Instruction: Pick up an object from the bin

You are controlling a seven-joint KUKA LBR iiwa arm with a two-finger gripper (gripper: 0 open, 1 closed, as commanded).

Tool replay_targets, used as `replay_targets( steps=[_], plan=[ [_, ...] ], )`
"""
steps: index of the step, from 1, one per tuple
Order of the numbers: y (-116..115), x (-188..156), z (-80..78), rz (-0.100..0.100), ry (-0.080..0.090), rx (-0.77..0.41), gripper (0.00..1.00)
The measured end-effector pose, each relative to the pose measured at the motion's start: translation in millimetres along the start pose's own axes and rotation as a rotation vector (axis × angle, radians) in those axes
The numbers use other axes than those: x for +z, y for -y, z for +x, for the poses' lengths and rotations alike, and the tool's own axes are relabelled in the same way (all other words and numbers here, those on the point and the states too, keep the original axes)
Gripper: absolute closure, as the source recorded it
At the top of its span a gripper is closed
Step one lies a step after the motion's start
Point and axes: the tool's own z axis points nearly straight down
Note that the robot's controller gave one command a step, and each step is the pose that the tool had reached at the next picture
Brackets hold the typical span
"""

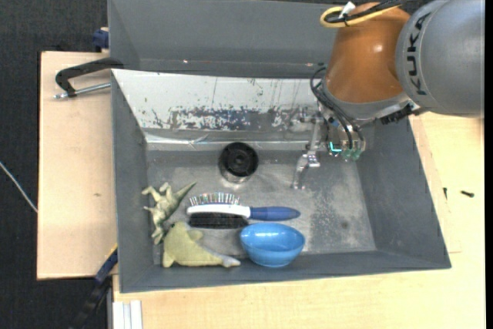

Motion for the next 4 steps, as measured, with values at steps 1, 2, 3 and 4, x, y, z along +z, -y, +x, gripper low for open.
replay_targets(
  steps=[1,2,3,4],
  plan=[
    [-64.6,27.2,8.4,-0.003,0.003,-0.057,0.0],
    [-96.8,52.9,2.4,0.001,0.028,-0.083,0.0],
    [-99.7,48.7,-2.4,-0.003,0.047,-0.084,1.0],
    [-90.8,-92.8,18.7,0.002,0.022,-0.306,1.0]
  ],
)
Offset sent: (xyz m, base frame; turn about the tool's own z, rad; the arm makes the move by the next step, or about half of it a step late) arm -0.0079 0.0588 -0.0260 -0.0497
